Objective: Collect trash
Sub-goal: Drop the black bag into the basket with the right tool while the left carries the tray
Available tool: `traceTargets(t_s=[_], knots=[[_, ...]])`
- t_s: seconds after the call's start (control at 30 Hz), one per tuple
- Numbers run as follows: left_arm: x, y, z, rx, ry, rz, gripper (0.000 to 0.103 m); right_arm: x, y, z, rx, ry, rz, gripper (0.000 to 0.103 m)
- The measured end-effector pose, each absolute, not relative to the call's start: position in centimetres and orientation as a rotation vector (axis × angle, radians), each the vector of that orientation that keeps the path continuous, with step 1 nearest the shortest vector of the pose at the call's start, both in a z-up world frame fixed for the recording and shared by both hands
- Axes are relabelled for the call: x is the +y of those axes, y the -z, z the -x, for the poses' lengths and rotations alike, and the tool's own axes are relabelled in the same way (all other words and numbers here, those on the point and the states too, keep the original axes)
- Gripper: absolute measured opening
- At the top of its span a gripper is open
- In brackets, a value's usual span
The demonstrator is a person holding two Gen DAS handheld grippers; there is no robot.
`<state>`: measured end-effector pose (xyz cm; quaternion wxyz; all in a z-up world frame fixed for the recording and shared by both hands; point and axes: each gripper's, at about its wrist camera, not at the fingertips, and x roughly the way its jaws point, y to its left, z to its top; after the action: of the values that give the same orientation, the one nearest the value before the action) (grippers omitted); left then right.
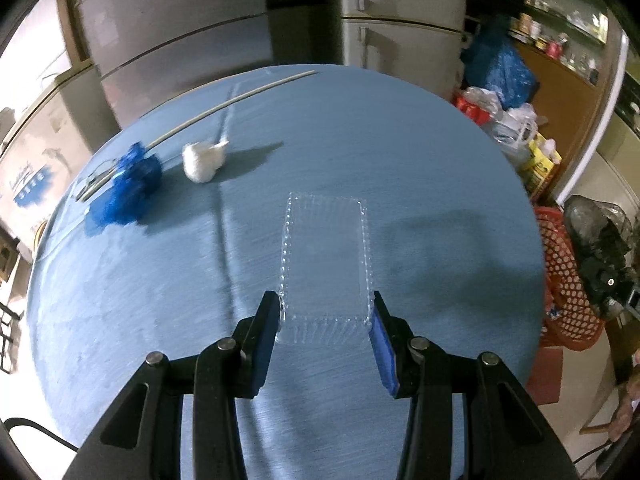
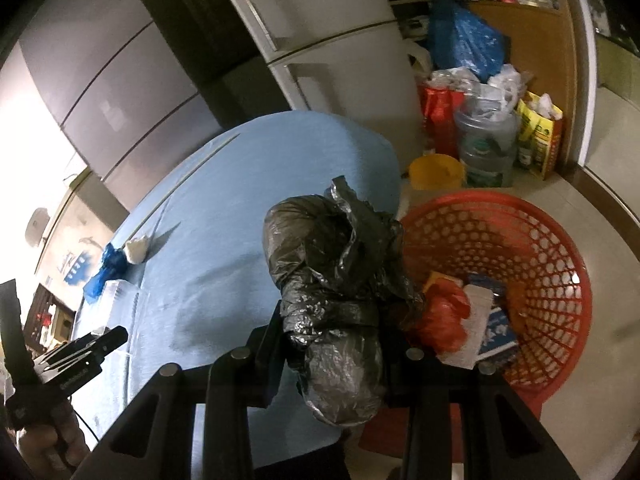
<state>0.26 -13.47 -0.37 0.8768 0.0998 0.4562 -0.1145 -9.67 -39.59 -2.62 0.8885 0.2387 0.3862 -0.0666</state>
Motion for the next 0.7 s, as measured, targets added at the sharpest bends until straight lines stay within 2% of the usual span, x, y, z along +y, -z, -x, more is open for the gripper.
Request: traceTargets(t_s=[0.7], knots=[[-19.2,0.7,-0.1,0.971,0.326,-0.281,0.045,-47.9,5.6,13.4,0.817,0.347,-0.586,0.039]])
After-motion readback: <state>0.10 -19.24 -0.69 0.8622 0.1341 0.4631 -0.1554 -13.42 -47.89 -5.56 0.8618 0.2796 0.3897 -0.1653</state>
